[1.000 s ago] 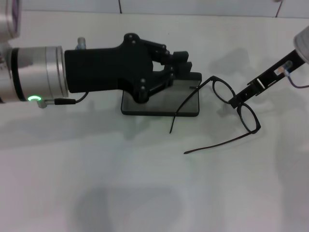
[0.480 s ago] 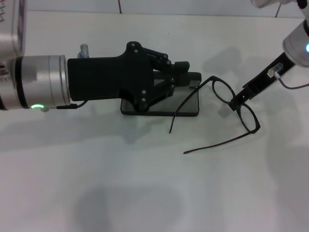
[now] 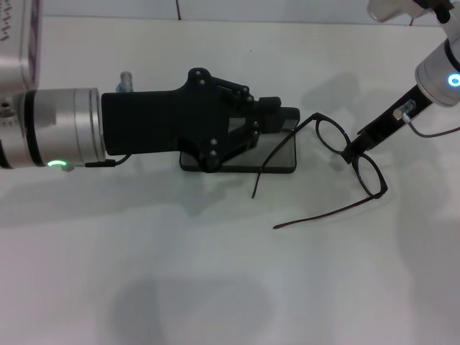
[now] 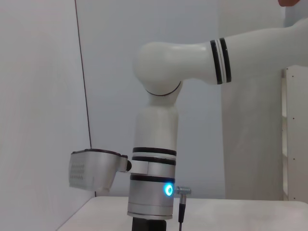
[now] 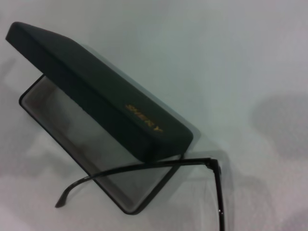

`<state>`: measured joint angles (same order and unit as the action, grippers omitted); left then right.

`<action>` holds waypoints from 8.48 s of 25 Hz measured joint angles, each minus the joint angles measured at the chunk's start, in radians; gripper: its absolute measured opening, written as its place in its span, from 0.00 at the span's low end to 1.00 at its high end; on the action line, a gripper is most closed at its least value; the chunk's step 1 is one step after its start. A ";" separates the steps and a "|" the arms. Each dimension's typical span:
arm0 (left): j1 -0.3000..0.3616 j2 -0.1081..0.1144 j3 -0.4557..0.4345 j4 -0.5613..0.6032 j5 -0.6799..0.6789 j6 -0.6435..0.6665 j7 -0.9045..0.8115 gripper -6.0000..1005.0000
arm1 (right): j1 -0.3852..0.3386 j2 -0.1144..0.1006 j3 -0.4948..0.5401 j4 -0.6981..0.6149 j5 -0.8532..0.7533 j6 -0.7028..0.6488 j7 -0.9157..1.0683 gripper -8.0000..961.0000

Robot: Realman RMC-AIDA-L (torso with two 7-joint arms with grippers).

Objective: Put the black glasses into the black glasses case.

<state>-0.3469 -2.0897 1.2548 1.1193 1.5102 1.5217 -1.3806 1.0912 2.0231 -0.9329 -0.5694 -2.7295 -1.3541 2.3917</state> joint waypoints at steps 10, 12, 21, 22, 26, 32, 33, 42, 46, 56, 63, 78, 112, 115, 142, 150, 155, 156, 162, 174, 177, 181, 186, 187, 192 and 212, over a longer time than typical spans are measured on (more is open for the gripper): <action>0.001 -0.001 0.000 -0.023 -0.008 0.000 0.010 0.12 | -0.005 0.002 -0.033 0.032 0.037 0.046 -0.006 0.46; 0.002 -0.001 0.000 -0.024 -0.008 0.000 0.017 0.12 | -0.005 0.002 -0.046 0.037 0.047 0.058 -0.006 0.46; 0.002 -0.001 0.000 -0.047 -0.010 0.000 0.028 0.11 | -0.005 0.002 -0.053 0.040 0.065 0.070 -0.006 0.39; 0.001 -0.001 0.000 -0.048 -0.010 0.000 0.029 0.11 | -0.005 0.002 -0.053 0.041 0.065 0.070 -0.006 0.37; 0.001 -0.001 0.000 -0.049 -0.010 0.000 0.032 0.11 | -0.005 0.003 -0.053 0.050 0.066 0.072 -0.007 0.32; 0.002 -0.001 0.000 -0.049 -0.010 0.000 0.038 0.10 | -0.005 0.005 -0.053 0.060 0.074 0.075 -0.008 0.25; 0.002 -0.001 0.000 -0.049 -0.010 0.000 0.038 0.10 | -0.005 0.005 -0.054 0.062 0.076 0.077 -0.008 0.23; 0.005 -0.001 0.000 -0.052 -0.010 0.000 0.038 0.09 | -0.029 0.005 -0.076 0.052 0.095 0.090 -0.011 0.15; 0.005 -0.001 0.000 -0.060 -0.010 0.000 0.038 0.09 | -0.061 0.005 -0.082 0.016 0.104 0.072 -0.012 0.12; 0.000 -0.001 -0.011 -0.063 -0.013 0.000 0.038 0.08 | -0.264 0.005 -0.176 -0.271 0.278 -0.085 -0.011 0.12; -0.006 0.001 -0.024 -0.064 -0.077 -0.001 0.030 0.08 | -0.471 0.000 -0.236 -0.496 0.427 -0.166 -0.023 0.12; -0.139 0.002 -0.026 -0.301 -0.271 0.250 -0.038 0.06 | -0.821 -0.001 -0.260 -0.568 1.114 -0.179 -0.663 0.12; -0.220 -0.003 0.000 -0.529 -0.262 0.249 0.068 0.06 | -0.664 0.001 -0.341 -0.329 1.319 -0.198 -0.924 0.13; -0.216 -0.003 0.000 -0.541 -0.266 0.248 0.085 0.06 | -0.664 0.002 -0.341 -0.328 1.319 -0.202 -0.924 0.13; -0.221 -0.010 0.000 -0.606 -0.271 0.246 0.156 0.06 | -0.667 0.003 -0.350 -0.310 1.384 -0.266 -0.949 0.13; -0.217 -0.004 -0.010 -0.597 -0.288 0.347 0.157 0.06 | -0.678 -0.002 -0.336 -0.265 1.427 -0.266 -0.977 0.13; -0.191 0.008 -0.013 -0.593 -0.350 0.440 0.171 0.06 | -0.705 -0.001 -0.281 -0.233 1.485 -0.296 -1.017 0.13; -0.183 0.009 -0.013 -0.592 -0.353 0.448 0.182 0.06 | -0.707 -0.001 -0.267 -0.216 1.515 -0.315 -1.031 0.13; -0.154 0.002 0.002 -0.597 -0.351 0.462 0.230 0.06 | -0.702 -0.003 -0.167 -0.085 1.695 -0.434 -1.091 0.13; -0.236 -0.018 0.403 -0.672 -0.554 0.424 0.410 0.06 | -0.500 0.005 -0.326 0.207 1.933 -0.441 -1.345 0.13; -0.231 -0.017 0.488 -0.697 -0.709 0.404 0.455 0.06 | -0.453 0.005 -0.392 0.256 1.950 -0.414 -1.398 0.13; -0.211 -0.016 0.514 -0.699 -0.786 0.382 0.470 0.06 | -0.450 0.005 -0.528 0.258 2.045 -0.353 -1.448 0.13; -0.193 -0.016 0.513 -0.704 -0.817 0.368 0.470 0.06 | -0.448 0.005 -0.638 0.250 2.121 -0.306 -1.480 0.13; -0.193 -0.016 0.513 -0.705 -0.820 0.359 0.470 0.06 | -0.449 0.005 -0.647 0.247 2.126 -0.299 -1.481 0.13; -0.191 -0.016 0.518 -0.708 -0.853 0.309 0.470 0.06 | -0.450 0.005 -0.680 0.239 2.132 -0.292 -1.481 0.13; -0.190 -0.013 0.513 -0.775 -0.969 0.205 0.442 0.06 | -0.444 0.005 -0.759 0.205 2.127 -0.210 -1.494 0.13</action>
<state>-0.5369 -2.1023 1.7679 0.3443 0.5417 1.7270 -0.9383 0.6470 2.0280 -1.6922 -0.3644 -0.6029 -1.5643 0.8973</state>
